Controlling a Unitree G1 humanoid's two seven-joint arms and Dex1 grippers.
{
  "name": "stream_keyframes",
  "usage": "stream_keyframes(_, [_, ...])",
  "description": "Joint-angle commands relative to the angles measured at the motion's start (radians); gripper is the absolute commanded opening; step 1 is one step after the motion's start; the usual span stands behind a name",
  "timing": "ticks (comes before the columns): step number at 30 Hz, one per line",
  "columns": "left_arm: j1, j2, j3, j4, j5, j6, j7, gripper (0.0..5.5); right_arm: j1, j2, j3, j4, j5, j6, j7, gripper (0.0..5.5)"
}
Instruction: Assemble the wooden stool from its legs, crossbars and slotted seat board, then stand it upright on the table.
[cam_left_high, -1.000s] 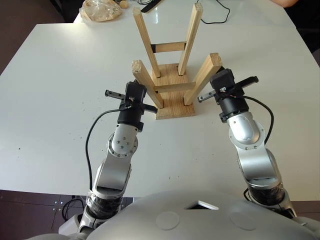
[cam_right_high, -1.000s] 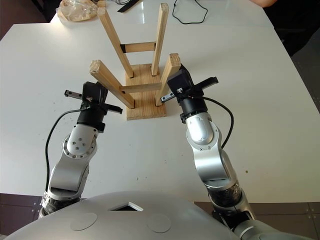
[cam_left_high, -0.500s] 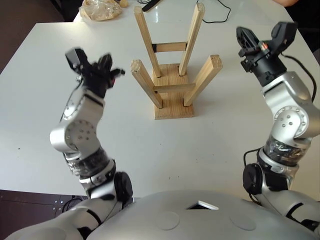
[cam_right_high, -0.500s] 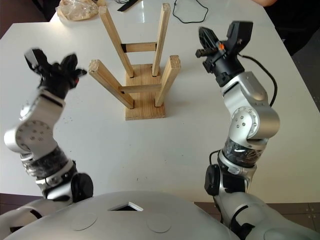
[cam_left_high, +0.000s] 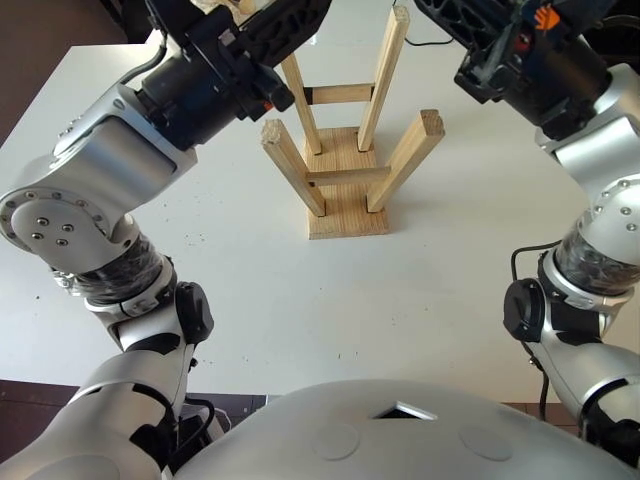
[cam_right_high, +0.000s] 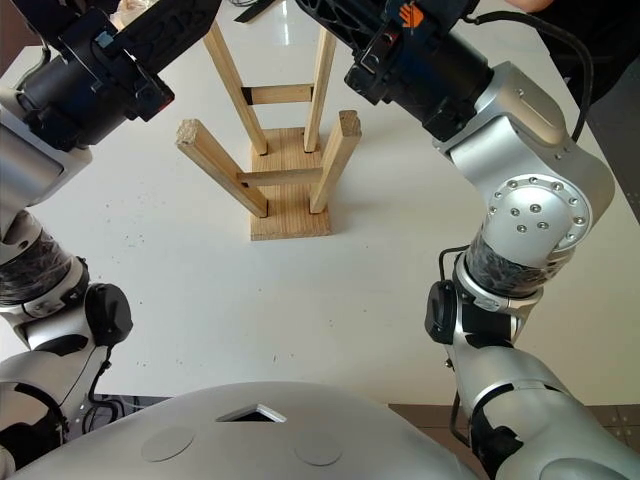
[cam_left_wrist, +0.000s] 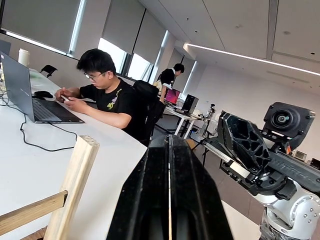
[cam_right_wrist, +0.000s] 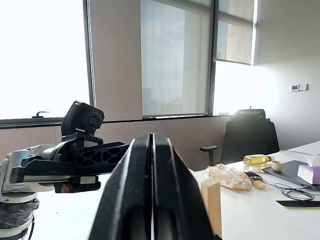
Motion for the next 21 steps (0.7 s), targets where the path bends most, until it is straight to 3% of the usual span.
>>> stream_keyframes(1, [-0.003, 0.046, -0.043, 0.029, -0.019, -0.047, 0.013, 0.02, -0.018, -0.018, 0.017, 0.019, 0.002, -0.035, -0.013, 0.00])
stream_keyframes(15, [0.029, 0.090, -0.138, 0.079, 0.052, -0.119, -0.022, 0.02, 0.055, -0.087, 0.104, 0.098, -0.111, -0.157, 0.057, 0.00])
stream_keyframes(21, [0.208, 0.063, -0.217, 0.133, 0.115, -0.094, -0.052, 0.02, 0.246, -0.126, 0.321, 0.195, -0.323, -0.244, 0.110, 0.00])
